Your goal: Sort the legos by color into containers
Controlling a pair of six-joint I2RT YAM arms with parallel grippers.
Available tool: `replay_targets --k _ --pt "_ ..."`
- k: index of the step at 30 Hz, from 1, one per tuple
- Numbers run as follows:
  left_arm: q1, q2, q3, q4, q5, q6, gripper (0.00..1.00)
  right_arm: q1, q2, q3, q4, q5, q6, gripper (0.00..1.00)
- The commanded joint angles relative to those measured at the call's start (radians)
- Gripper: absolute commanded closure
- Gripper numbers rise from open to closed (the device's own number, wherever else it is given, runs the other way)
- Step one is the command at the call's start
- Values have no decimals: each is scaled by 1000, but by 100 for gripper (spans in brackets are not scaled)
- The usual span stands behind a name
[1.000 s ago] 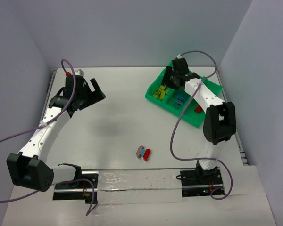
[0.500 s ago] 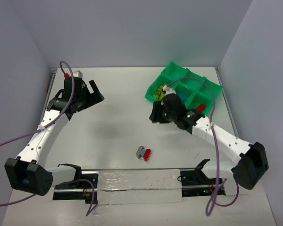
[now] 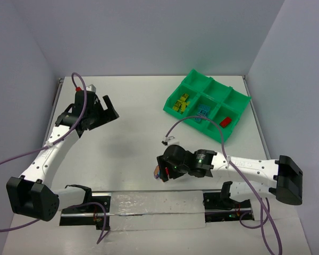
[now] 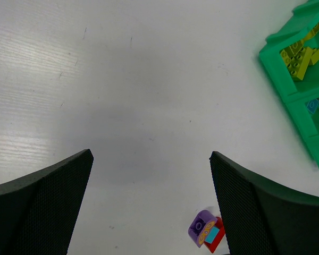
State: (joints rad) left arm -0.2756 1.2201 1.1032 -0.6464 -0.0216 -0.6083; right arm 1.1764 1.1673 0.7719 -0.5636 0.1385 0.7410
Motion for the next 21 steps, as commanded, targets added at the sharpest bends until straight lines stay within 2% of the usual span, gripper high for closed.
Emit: replay_targets --k 1,9,21 --pt "-5 -22 -6 31 14 12 1 49 59 7 -21 53 65 28" --pt "-7 -14 -1 25 12 18 1 53 173 -13 64 138 158 39" --pt "-11 -1 -11 37 14 13 1 51 369 48 91 209 107 47"
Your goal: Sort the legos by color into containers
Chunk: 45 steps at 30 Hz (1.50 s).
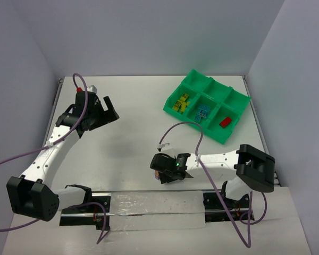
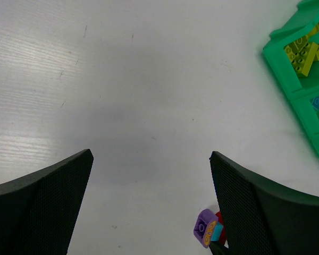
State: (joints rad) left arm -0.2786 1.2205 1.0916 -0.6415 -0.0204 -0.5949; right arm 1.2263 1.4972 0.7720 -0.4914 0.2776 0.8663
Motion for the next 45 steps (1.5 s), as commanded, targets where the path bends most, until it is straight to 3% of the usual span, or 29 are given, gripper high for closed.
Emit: replay_targets --k 1,3,7,10,16,23,32,45 --pt "-8 0 -1 34 28 -2 1 2 48 53 18 71 -20 49" --pt "-10 2 -2 37 40 -6 1 2 61 64 13 83 -22 55" --pt "-27 7 -9 47 74 -12 1 2 50 70 5 107 -26 89" --pt "-49 19 -28 68 137 -23 1 1 37 78 0 106 -33 100" --pt "-102 31 -138 167 324 -97 1 1 -16 101 -26 128 -51 100" --pt "-159 -25 -404 518 622 -271 1 -11 -71 159 -90 178 -78 100" --pt "-172 -46 -630 869 730 -443 2 -36 -86 229 -111 173 -113 100" --pt "-196 -80 -662 924 785 -473 2 -42 -70 262 -118 165 -126 100"
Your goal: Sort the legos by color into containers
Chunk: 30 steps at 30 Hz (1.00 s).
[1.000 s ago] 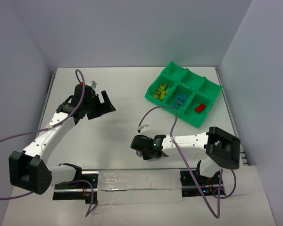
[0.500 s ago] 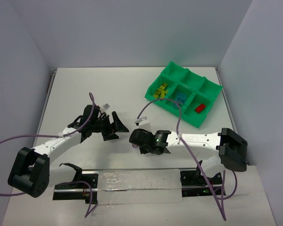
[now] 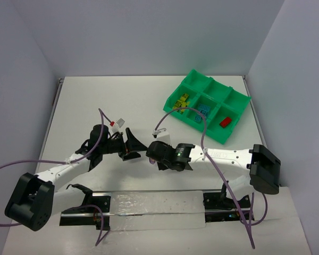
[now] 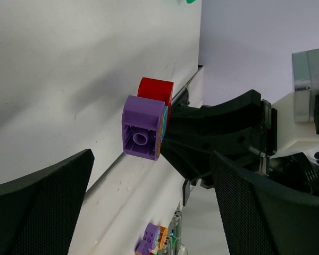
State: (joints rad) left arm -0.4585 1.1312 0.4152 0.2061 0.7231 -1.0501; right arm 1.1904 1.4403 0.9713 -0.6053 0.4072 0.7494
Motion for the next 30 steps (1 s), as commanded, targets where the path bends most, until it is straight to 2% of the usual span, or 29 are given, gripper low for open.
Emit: replay_targets --k 1,10,15,19,20,22,23,24,25,30 --pt "-29 19 18 83 42 -18 3 -6 -11 67 -3 33 -11 100" --pt "-54 94 64 76 9 4 4 -6 -5 109 -17 26 -25 100" --pt "-63 124 93 106 19 1 12 -5 0 126 -25 23 -26 100" --pt "-63 125 95 112 23 2 38 -5 8 132 -28 24 -25 100" --pt "-63 120 91 107 19 5 54 -5 8 132 -29 25 -25 100" --pt "-63 113 86 97 16 11 73 -6 6 128 -28 25 -23 100" --pt "-63 111 85 87 15 19 87 -8 3 123 -28 25 -22 100" --pt "-63 110 86 77 16 28 96 -12 -2 117 -25 24 -22 100" --pt "-62 110 88 60 16 41 100 -18 -10 107 -19 19 -21 100" --pt "-27 71 82 6 0 58 100 -56 -52 62 3 -8 -20 100"
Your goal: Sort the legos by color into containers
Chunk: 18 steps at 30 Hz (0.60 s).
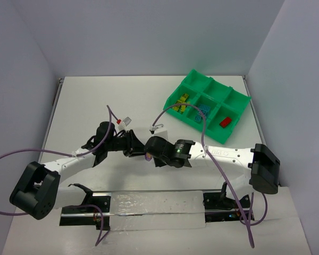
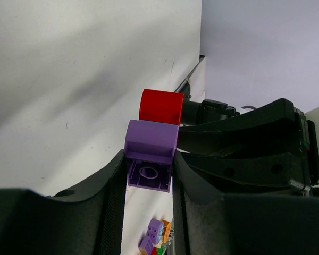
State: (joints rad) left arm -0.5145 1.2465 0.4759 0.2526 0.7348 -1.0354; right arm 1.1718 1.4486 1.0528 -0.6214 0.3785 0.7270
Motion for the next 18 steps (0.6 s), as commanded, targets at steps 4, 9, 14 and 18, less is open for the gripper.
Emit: replay_targets --k 4,9,14,18 --pt "103 -80 17 -65 -5 50 100 -74 -93 -41 28 9 -9 100" --pt "185 -109 30 -115 2 73 100 -145 -120 -59 27 -5 -35 100" --pt "209 -112 70 -143 1 82 100 -220 -144 -66 20 -1 -71 100" --pt "211 -79 135 -178 -6 99 100 -376 -178 -77 22 -16 -118 100"
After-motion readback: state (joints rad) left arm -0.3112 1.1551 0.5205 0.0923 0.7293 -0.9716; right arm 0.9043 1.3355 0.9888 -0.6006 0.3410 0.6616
